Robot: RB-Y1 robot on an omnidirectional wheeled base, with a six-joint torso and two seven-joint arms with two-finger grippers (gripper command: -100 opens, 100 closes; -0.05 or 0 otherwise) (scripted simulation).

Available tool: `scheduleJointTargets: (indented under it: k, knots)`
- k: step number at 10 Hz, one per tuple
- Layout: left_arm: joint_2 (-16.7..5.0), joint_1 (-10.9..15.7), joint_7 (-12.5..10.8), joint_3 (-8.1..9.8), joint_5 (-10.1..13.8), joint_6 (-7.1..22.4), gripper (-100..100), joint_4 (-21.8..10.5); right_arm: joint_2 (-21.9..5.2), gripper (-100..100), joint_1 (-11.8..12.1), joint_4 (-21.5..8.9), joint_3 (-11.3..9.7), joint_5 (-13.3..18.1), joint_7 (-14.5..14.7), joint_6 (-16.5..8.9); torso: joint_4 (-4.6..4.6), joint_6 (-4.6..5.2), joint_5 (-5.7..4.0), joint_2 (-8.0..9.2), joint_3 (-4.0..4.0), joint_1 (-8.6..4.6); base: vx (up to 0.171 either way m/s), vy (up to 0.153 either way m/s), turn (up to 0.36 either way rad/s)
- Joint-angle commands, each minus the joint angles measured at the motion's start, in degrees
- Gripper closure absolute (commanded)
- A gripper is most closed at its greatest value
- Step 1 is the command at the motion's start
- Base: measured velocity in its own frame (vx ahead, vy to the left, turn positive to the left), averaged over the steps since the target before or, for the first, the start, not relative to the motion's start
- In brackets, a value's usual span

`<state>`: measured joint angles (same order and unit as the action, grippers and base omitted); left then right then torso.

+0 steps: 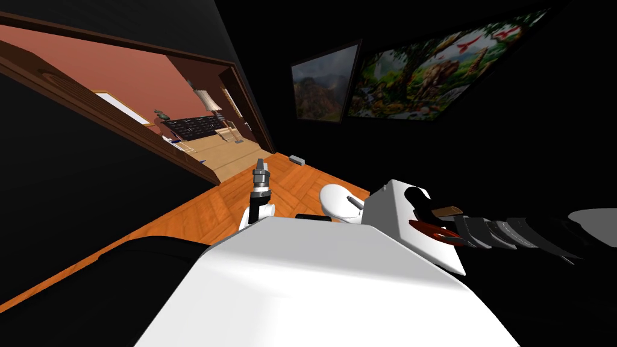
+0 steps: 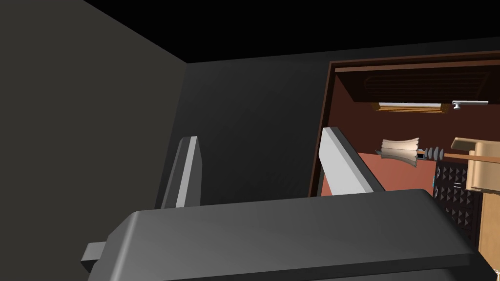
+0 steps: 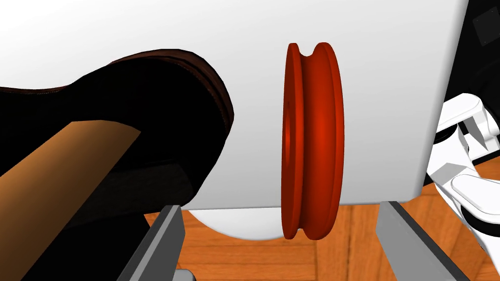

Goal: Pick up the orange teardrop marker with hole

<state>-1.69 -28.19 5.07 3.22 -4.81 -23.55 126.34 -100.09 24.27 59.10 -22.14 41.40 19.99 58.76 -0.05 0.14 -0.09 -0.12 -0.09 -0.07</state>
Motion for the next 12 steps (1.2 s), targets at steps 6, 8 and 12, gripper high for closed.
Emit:
scheduleJointTargets:
  k: [6, 8, 12]
  knots:
    - [0.0, 0.0, 0.0, 0.0, 0.0, 0.0, 0, 0.0, 4.42, -100, -2.19, -10.99, 0.05, 1.6, 5.53, 4.89, 0.01, -0.01, -0.01, 0.05, 0.03, -0.03, 0.029, 0.028, 0.027]
    - [0.0, 0.0, 0.0, 0.0, 0.0, 0.0, 0, 0.0, 6.4, -100, -2.98, -14.72, 0.09, 2.15, 8.17, 6.97, -0.01, -0.02, -0.03, -0.04, -0.02, 0.02, 0.055, 0.042, 0.037]
    - [0.0, 0.0, 0.0, 0.0, 0.0, 0.0, 0, 0.0, 8.38, -100, -3.76, -20.17, 0.14, 2.69, 10.8, 9.06, -0.04, -0.07, -0.21, 0.0, -0.02, -0.04, 0.026, 0.025, 0.02]
